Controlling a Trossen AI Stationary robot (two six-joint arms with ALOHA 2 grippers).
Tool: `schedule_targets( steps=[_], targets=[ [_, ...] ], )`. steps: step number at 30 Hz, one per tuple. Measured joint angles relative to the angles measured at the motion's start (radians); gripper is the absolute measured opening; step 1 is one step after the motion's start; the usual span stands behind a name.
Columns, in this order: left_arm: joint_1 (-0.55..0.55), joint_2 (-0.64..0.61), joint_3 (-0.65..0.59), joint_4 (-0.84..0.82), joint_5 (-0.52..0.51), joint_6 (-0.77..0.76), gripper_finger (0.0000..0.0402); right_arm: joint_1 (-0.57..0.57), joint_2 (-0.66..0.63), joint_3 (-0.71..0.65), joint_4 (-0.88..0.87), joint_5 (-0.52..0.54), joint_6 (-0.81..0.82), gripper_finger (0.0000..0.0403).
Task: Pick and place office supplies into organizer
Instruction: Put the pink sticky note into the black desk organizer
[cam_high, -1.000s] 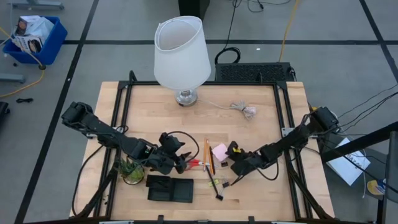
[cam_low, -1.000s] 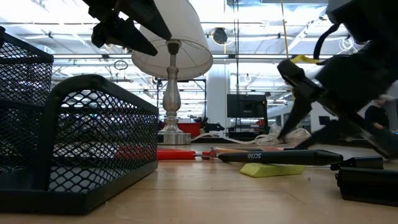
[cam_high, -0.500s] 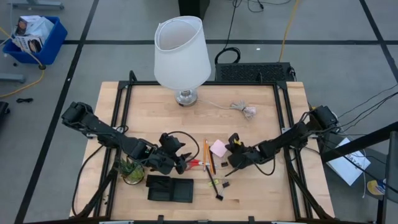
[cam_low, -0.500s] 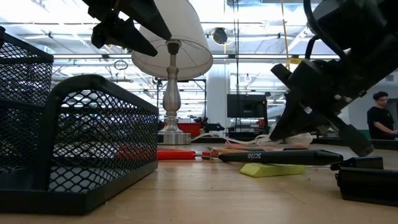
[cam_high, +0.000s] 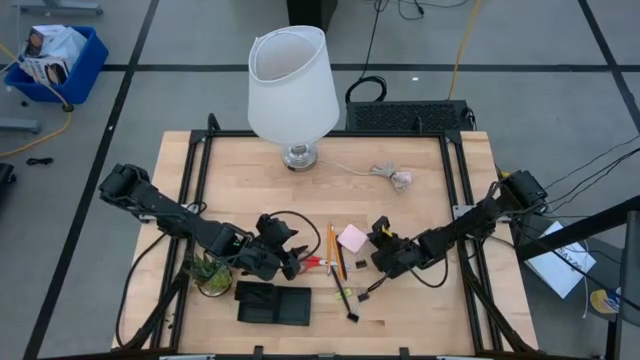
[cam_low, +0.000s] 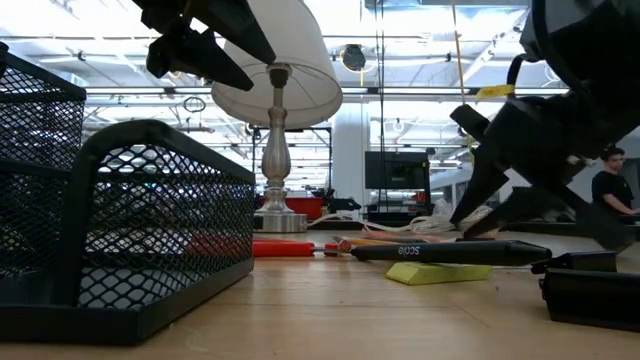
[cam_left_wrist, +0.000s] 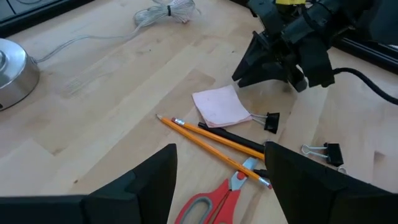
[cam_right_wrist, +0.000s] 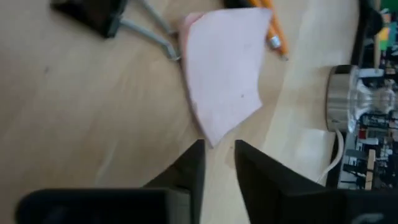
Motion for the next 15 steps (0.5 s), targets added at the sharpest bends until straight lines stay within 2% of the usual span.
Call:
schedule_targets(
  steps=[3, 7, 15],
  targets=[
    [0.000, 0.000, 0.000, 0.002, -0.001, 0.009, 0.0243, 0.002, 0.000, 0.000, -0.017, -0.003, -0.025, 0.0127],
    [0.000, 0.000, 0.000, 0.008, -0.003, 0.014, 0.0243, 0.002, 0.000, 0.000, -0.006, -0.005, -0.142, 0.0161],
    [-0.018, 0.000, 0.000, 0.008, -0.003, 0.017, 0.0243, -0.045, 0.000, 0.000, 0.003, -0.009, -0.257, 0.0163]
  ],
)
